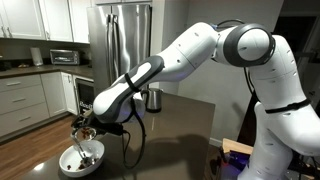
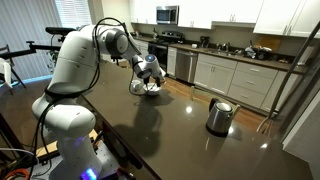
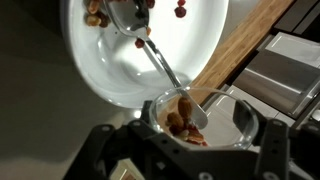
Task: Move the objects from the two cups into the bowl
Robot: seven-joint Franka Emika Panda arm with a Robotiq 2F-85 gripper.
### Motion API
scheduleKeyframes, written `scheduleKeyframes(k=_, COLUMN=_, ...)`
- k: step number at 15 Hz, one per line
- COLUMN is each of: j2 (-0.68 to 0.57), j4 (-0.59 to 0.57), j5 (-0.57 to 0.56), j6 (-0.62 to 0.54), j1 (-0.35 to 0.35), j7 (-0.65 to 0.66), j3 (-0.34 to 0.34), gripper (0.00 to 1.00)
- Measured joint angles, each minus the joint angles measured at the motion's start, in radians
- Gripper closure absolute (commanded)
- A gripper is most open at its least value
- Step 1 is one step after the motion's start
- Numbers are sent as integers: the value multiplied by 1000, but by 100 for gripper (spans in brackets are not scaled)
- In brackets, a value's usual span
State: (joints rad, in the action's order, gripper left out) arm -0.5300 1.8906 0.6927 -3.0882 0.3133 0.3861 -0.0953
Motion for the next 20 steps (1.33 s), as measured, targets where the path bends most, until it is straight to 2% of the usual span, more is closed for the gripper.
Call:
scheduleKeyframes(k=6, j2=23, j4=15, j5=-38, j6=-22, j1=10, j7=14, j3=0, gripper=43)
scheduleKeyframes(k=14, j2=134, j4=64, j5=-38, j6=-23, j1=115, j7=16, j3=83, gripper=43)
scheduleKeyframes(k=20, j2=130, j4=96, j5=-38, j6=-94, j1=138, j7=16, j3=86, gripper=43)
